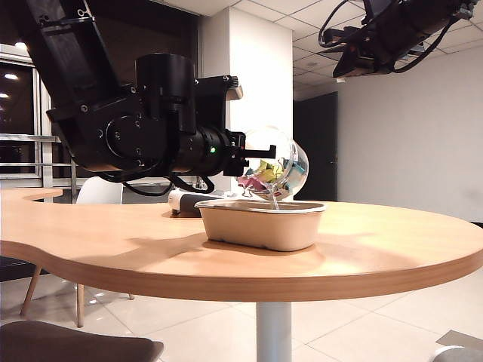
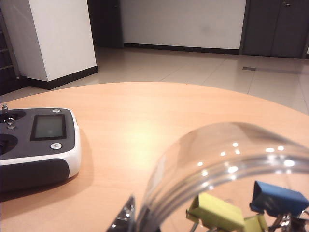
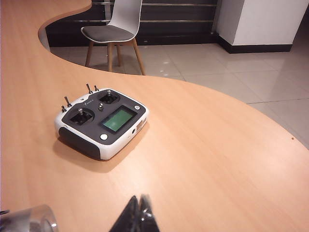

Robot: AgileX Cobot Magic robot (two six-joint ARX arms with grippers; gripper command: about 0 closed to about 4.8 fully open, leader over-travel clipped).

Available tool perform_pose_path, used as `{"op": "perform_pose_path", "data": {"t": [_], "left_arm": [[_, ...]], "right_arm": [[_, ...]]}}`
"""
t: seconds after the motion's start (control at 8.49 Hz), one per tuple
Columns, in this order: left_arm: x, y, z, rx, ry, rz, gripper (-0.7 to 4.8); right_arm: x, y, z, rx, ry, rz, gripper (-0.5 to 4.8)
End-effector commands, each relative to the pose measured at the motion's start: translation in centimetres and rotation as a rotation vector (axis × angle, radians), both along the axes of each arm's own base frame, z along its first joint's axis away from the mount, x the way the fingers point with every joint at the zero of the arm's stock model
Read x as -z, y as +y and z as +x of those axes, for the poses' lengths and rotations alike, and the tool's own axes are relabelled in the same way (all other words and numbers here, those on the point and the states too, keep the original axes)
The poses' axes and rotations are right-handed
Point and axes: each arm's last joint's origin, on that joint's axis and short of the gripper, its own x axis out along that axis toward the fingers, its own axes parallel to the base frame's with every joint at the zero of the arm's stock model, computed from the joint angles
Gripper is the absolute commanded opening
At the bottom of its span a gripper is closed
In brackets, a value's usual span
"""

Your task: Pick up the box filled with clips, pour some clips from it into the rectangular paper box, and then put the clip box back on the table.

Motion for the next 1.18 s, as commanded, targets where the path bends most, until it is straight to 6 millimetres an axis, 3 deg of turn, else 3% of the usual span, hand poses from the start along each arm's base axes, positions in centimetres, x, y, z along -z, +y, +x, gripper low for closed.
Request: {"op": "perform_pose_path", "data": {"t": [0.12,0.47,0.71,0.94,1.18], "left_arm": [[-1.7,0.1,-0.1,-0.015,-0.210,0.095,-0.06],[-3.1,0.3,-0.4,-0.051,-0.462,0.265,-0.06],[-2.9,0.1,-0.4,-0.022,-0.475,0.317,-0.06],[-2.1,-0.4,-0.4,0.055,-0.563,0.582,-0.06],[-1.8,-0.3,-0.4,0.064,-0.574,0.630,-0.06]], "right_arm": [[-0.4,0.0,-0.1,-0.014,-0.021,0.005,-0.01],[-0.4,0.1,-0.1,-0.015,-0.020,0.005,-0.01],[-0.4,0.0,-0.1,-0.015,-0.021,0.005,-0.01],[-0.4,0.1,-0.1,-0.022,-0.020,0.006,-0.01],[-0.4,0.1,-0.1,-0.022,-0.020,0.005,-0.01]]}}
